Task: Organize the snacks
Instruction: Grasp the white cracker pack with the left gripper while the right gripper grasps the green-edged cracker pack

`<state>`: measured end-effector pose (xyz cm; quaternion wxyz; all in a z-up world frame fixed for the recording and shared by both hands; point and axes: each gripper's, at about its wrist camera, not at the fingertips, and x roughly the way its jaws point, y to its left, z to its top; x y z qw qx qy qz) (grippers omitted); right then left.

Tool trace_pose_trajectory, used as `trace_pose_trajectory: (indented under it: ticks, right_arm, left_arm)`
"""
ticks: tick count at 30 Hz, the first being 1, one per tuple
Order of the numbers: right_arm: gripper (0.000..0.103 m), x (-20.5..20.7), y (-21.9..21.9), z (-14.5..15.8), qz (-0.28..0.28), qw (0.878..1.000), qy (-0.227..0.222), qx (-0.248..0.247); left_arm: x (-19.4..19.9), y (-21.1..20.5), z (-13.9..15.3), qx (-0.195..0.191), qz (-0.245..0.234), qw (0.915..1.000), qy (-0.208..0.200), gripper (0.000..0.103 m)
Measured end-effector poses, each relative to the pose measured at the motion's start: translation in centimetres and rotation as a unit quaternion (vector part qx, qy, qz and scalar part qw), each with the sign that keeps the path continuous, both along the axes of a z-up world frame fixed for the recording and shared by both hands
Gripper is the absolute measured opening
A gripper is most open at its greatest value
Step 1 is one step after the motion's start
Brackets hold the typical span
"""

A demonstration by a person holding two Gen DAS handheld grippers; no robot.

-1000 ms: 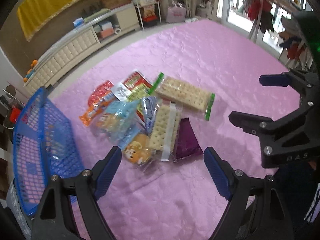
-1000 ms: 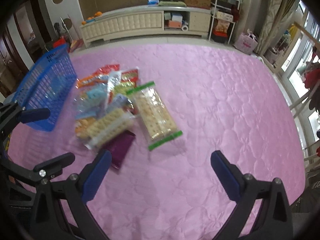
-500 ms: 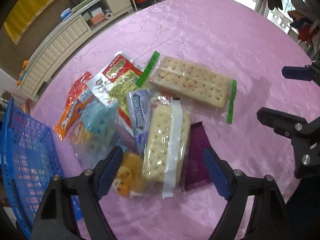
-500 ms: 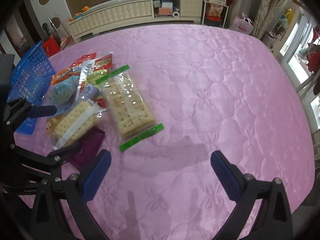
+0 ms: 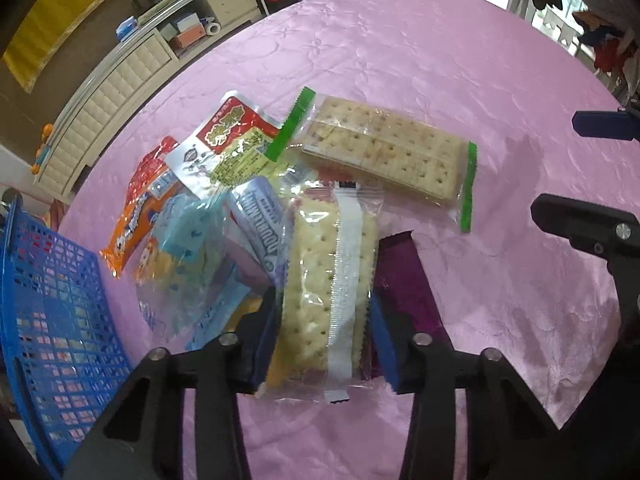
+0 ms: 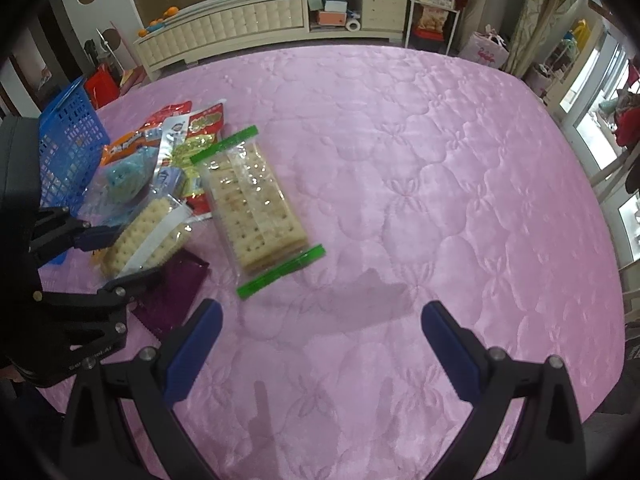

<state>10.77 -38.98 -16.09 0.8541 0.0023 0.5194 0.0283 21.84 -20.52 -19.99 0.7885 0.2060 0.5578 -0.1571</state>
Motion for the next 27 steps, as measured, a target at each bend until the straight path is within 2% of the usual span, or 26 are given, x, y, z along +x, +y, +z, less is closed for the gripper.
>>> trace_pose_trajectory:
  ticks: [7,12,18,20,22,27]
  right_arm:
    - [0.101,0.5,1.2,1.1,0.032,0.999,-0.009,0.001]
    - [0.101,2.0,2.8,1.8,0.071,0.997,-0.018,0.008]
    - [0.1,4.2,5.3,1.4,0.127,0.991,-0.028,-0.017]
    - [0.091,4.9,5.8,0.9,0.135,0.99,-0.024,-0.02]
    - [0.086,5.7,6.1,0.2,0.134,0.99,-0.025,-0.033]
    - [0.086,7.8,6.7,-2.1,0.145,0.989,-0.008,-0.035]
  left_arm:
    - [-1.0,3.4,3.5,-0.068,0.049,0.996,-0.029,0.04]
    - [-1.6,5.4,5.9,-0.093,0.079,0.9909,-0.057,0.04]
    - [-1.1,6.9,5.3,-0.101,0.106,0.9874,-0.06,0.04]
    - [-1.2,6.8,5.3,-0.101,0.112,0.9867,-0.06,0.04]
    - [-0.4,6.8,5.1,-0.101,0.115,0.9866,-0.057,0.04]
    - [0.2,6.2,4.6,-0.101,0.113,0.9868,-0.056,0.04]
